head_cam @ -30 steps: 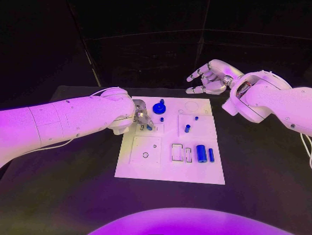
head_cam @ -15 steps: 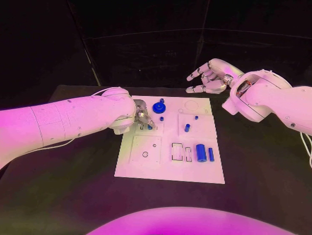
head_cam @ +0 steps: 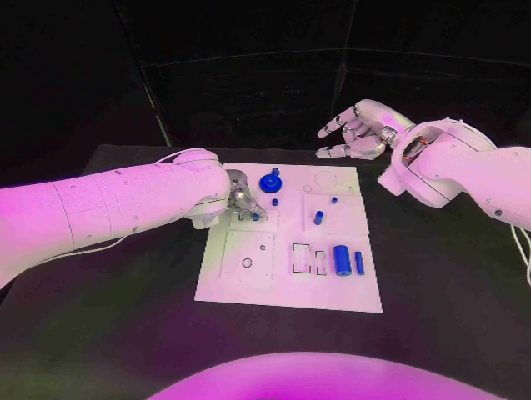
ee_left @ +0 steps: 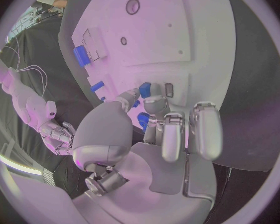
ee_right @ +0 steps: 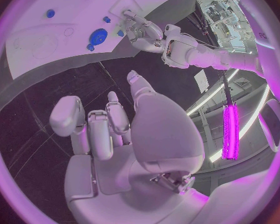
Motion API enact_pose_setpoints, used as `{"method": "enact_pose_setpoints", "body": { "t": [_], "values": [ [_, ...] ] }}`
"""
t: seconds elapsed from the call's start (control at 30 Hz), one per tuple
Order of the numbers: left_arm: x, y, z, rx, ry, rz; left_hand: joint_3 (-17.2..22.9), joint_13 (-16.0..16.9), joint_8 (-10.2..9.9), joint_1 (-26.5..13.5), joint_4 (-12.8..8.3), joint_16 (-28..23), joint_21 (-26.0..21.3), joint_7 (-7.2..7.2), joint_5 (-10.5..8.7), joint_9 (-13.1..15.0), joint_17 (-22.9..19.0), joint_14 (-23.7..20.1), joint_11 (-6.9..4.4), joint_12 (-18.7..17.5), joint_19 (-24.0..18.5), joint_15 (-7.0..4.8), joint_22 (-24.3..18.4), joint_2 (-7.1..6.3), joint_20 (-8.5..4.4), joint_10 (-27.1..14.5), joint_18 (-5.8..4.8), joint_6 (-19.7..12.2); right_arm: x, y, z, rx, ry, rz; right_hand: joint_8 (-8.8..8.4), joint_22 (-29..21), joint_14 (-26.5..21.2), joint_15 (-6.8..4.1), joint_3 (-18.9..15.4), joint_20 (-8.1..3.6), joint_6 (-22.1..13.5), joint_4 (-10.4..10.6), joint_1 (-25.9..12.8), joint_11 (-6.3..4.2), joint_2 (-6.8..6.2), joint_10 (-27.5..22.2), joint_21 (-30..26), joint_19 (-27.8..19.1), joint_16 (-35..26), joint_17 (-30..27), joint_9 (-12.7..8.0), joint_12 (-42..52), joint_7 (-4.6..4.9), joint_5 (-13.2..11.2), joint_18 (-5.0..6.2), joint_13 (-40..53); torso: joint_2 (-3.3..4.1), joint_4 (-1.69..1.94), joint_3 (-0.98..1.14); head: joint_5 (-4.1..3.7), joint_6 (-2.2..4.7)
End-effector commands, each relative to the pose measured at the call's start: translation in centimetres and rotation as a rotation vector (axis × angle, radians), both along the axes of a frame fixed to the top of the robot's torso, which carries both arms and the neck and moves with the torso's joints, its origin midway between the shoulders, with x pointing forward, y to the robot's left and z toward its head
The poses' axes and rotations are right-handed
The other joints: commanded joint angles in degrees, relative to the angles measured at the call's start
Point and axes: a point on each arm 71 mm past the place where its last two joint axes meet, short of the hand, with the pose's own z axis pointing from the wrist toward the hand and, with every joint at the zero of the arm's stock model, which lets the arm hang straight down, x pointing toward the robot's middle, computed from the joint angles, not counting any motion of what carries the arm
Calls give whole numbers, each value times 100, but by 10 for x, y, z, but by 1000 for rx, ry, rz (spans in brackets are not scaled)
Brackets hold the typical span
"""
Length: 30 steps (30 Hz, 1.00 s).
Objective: Assemble the parts on the task board
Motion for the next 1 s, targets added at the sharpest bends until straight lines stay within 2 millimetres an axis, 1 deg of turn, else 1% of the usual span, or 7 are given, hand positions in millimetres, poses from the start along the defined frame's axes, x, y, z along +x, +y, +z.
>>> {"method": "enact_pose_setpoints", "body": {
  "t": [0.03, 0.17, 0.27, 0.3, 0.6, 0.83, 1.0],
  "values": [
    [1, 2, 0, 10, -6, 10, -161, 3, -49, -71, 79, 36, 30, 21, -319, -11, 1509, 605, 26, 36, 100, -18, 155, -4, -33, 33, -81, 46, 0, 0, 2, 3, -8, 2, 21, -5, 369, -23, -36, -20, 22, 6, -12, -20, 29, -28, -18, -20, -26, 538, 7, -19, 1, 38, 72, -6, 0, 2, -2, -3, 6],
    [0, 6, 1, 4, -12, 15, -435, -1, -70, -58, 195, 36, 22, 20, -502, -20, 1509, 605, 28, 44, 99, -17, 155, -25, -29, 25, -79, 61, 0, -1, 2, 3, -9, -1, 21, -5, 369, -23, -36, -20, 22, 6, -13, -20, 29, -28, -18, -20, -26, 537, 7, -19, 1, 38, 72, -6, -4, -2, -3, -13, 17],
    [-1, 8, 3, -1, -17, 18, -682, -1, -80, 21, 280, 36, 19, 13, -947, -20, 1509, 605, 32, 57, 101, -21, 162, -17, -29, 21, -79, 72, 1, -1, 2, 3, -10, -4, 21, -16, 369, -23, -45, -20, 20, 13, -20, -20, 28, -31, -24, -24, -27, 537, 6, -22, 1, 38, 73, -10, -5, -1, -3, -13, 24],
    [-1, 9, 4, -2, -19, 19, -735, 0, -82, 24, 297, 36, 20, 18, -993, -20, 1509, 605, 27, 60, 102, -17, 165, -30, -31, 21, -79, 73, 1, -2, 2, 3, -11, -5, 21, -16, 369, -23, -45, -20, 20, 13, -20, -20, 28, -31, -24, -24, -27, 537, 6, -22, 1, 38, 73, -10, -4, 1, -2, -17, 27],
    [3, 15, 31, -60, -63, 27, -1035, 33, -110, 156, 391, 36, -68, 40, -1021, -19, 1509, 605, 44, 91, 62, -10, 71, -5, -26, -24, -56, 9, 2, -4, 2, 3, -14, -11, 22, -22, 369, -23, -61, -21, 18, 26, -33, -20, 30, -29, -29, -25, -28, 536, 5, -20, 1, 40, 74, -9, 2, 1, 2, -35, 68],
    [13, 26, 56, -71, -84, 36, -1348, -617, -367, 498, 428, -22, -410, 203, -1005, -160, 1407, 579, 181, -515, -97, 82, -304, 134, 45, -496, 26, -388, 3, -5, 1, 2, -14, -15, 22, -22, 369, -23, -61, -21, 18, 26, -33, -20, 30, -29, -29, -25, -28, 536, 5, -20, 1, 40, 74, -9, 0, 2, 7, -39, 104],
    [29, 38, 63, -48, -80, 57, -1489, -757, -488, 652, 441, -33, -536, 269, -1003, -299, 1388, 575, 239, -636, -146, 137, -431, 208, 98, -625, 55, -459, 4, -5, 1, 1, -13, -15, 22, -20, 369, -23, -64, -21, 18, 29, -35, -20, 31, -28, -28, -24, -28, 537, 5, -18, 1, 41, 74, -8, -1, 0, 5, -36, 134]
  ]
}}
